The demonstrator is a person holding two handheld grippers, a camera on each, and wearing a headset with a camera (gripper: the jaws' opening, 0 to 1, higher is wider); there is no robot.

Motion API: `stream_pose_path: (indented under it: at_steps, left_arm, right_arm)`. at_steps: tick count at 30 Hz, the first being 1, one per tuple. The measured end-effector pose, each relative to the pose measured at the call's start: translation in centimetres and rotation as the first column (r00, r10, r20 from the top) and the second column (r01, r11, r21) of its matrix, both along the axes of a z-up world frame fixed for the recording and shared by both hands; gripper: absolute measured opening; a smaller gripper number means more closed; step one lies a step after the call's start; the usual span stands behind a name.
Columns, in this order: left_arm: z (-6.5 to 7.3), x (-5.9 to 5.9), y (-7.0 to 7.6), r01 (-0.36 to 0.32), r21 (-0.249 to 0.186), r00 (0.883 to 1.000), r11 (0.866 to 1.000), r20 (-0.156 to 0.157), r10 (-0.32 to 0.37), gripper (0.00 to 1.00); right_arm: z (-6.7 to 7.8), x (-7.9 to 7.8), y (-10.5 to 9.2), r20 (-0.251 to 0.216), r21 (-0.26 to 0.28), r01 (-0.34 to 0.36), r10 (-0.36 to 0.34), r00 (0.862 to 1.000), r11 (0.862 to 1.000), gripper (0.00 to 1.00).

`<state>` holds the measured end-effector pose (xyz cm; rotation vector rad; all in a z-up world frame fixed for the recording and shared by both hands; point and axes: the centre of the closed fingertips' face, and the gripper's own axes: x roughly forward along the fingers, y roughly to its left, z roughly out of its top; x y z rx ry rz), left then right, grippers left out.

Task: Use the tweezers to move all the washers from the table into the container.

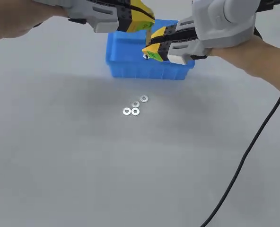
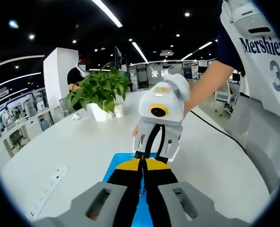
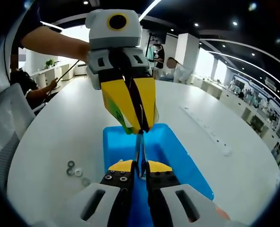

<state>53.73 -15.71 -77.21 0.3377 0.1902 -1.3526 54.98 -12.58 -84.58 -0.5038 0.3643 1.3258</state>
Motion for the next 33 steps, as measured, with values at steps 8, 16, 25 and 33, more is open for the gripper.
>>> stream_pose_path:
  at_steps: [8,16,25,33]
  left_arm:
    - [0.1,0.2,0.0,-0.011,-0.014,1.000,1.000,-0.010,0.011,0.05]
    - [-0.2,0.5,0.0,-0.026,-0.017,0.999,1.000,-0.024,0.025,0.05]
    - [-0.2,1.1,0.0,-0.038,-0.023,0.999,0.999,-0.022,0.037,0.05]
    - [0.0,0.9,-0.2,-0.036,-0.018,0.999,0.999,-0.017,0.036,0.05]
  right_arm:
    - [0.0,0.2,-0.2,-0.014,0.006,0.013,-0.012,1.000,1.000,0.10]
    - [-0.2,0.3,-0.2,-0.043,0.004,0.023,-0.023,0.999,1.000,0.11]
    - [-0.1,0.8,-0.2,-0.031,0.001,0.041,-0.041,0.999,0.999,0.11]
    - [0.1,0.7,-0.3,-0.014,-0.007,0.035,-0.036,0.999,0.999,0.11]
